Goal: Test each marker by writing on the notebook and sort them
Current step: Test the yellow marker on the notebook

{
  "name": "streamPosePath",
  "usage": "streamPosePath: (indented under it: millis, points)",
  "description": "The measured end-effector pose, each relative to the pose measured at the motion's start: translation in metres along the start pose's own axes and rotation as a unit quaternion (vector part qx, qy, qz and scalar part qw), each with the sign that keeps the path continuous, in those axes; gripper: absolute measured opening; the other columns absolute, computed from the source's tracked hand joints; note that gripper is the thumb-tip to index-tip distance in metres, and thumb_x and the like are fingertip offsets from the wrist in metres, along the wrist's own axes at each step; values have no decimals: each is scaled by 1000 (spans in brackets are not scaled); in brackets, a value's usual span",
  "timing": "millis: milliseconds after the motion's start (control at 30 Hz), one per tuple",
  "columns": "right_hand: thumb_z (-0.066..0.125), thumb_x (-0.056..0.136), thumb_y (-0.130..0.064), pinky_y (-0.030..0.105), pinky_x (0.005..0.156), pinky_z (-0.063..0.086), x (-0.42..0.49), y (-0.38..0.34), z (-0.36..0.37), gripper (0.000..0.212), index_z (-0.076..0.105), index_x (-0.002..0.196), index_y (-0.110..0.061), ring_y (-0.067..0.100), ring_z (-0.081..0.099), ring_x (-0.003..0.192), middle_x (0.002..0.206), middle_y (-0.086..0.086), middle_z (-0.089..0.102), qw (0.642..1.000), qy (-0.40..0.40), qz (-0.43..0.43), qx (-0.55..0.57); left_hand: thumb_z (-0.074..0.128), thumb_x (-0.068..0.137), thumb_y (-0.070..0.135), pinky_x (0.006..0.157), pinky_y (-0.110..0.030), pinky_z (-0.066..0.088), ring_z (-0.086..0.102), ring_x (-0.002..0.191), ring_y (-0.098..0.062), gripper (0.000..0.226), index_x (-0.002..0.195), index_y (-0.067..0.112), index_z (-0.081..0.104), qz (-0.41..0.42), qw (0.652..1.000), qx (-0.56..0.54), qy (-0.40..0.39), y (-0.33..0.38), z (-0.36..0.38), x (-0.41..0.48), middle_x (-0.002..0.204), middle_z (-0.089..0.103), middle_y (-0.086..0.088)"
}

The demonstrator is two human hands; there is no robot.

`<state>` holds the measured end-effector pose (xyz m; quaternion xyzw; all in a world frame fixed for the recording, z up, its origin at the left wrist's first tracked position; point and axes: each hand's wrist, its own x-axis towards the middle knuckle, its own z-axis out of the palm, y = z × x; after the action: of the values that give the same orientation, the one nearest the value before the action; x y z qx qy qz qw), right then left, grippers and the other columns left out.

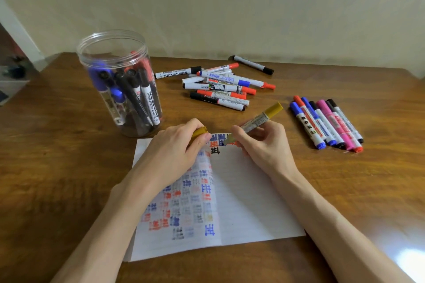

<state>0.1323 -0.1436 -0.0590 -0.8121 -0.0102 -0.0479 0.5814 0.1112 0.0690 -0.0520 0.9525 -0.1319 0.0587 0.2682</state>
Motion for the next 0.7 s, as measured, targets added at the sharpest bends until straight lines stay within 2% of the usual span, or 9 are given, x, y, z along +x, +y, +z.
streamPosePath:
  millis: [233, 500, 700]
  points:
    - [80, 90, -28, 19, 64, 57, 1, 2, 3, 12, 75, 86, -18, 7, 75, 73, 77, -8, 79, 1000, 8, 5, -26, 41, 102, 52, 67, -29, 56, 64, 82, -4, 29, 110, 28, 55, 17, 999, 4, 48, 3, 1, -1, 92, 65, 15]
    - [81, 90, -29, 17, 58, 52, -1, 0, 3, 19, 74, 82, -13, 4, 69, 58, 68, -10, 76, 999, 3, -6, -37, 43, 102, 52, 65, -28, 55, 64, 80, -3, 28, 110, 28, 55, 18, 999, 0, 47, 2, 2, 1, 93, 66, 14]
    - [82, 89, -30, 14, 62, 53, -2, 1, 3, 17, 72, 79, -20, 3, 72, 69, 71, -12, 75, 996, 12, -38, -78, 38, 100, 55, 66, -31, 57, 64, 81, -4, 34, 109, 27, 55, 23, 998, 10, 56, 3, 3, 1, 94, 66, 13]
